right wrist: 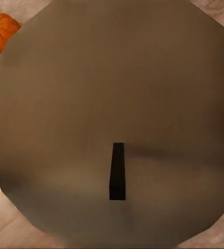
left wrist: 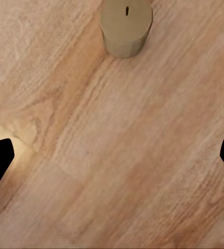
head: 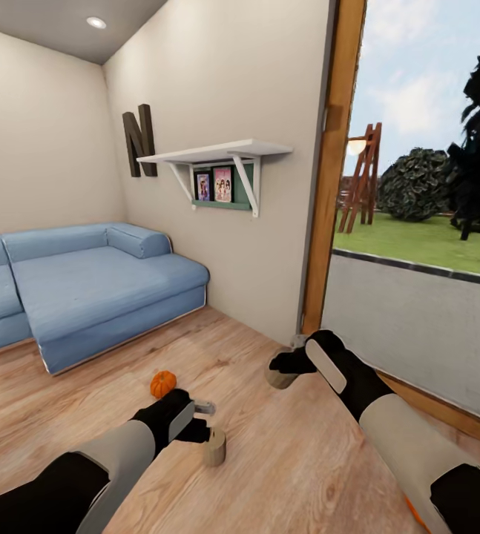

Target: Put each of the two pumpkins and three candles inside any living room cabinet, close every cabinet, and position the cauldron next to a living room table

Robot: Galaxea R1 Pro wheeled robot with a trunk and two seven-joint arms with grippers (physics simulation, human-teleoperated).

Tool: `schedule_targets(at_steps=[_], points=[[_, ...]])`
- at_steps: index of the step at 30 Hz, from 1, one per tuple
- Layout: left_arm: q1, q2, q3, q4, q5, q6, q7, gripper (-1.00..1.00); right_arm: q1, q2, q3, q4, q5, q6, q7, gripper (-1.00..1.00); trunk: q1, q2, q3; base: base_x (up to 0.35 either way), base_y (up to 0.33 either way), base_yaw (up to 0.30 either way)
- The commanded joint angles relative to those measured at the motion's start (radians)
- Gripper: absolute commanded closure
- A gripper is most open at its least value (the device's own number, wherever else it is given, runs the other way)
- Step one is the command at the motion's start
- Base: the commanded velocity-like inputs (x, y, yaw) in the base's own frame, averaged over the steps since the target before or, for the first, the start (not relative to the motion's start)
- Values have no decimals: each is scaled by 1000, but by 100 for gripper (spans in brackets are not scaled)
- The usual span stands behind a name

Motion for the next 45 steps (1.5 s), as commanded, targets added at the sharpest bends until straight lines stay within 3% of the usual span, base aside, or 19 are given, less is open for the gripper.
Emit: schedule_targets(at_steps=[1,11,35,40,45], points=[[0,-1,-5,-6,12,5,7,-100,-1,-1,5,0,-14,0,-12,100,0,0,-1,9,0,0],[-2,-2,-3,-16,17,10,-42,-100,0,0,5,8,-14,-2,-14,100,0,0,-1,242,-10,0],[-2,-8,-3,-5,17,8,-39,-100,0,0,5,12,-14,0,-14,100,0,0,-1,72,-16,-61],[-2,-8,-3,-5,17,8,-36,-100,0,0,5,12,-14,1,-14,100,19,-35,-17,0,0,-8],[-2,-7,-2,-4,17,9,-33,-100,0,0,5,12,-14,1,-13,100,21,-37,-36,0,0,-1]])
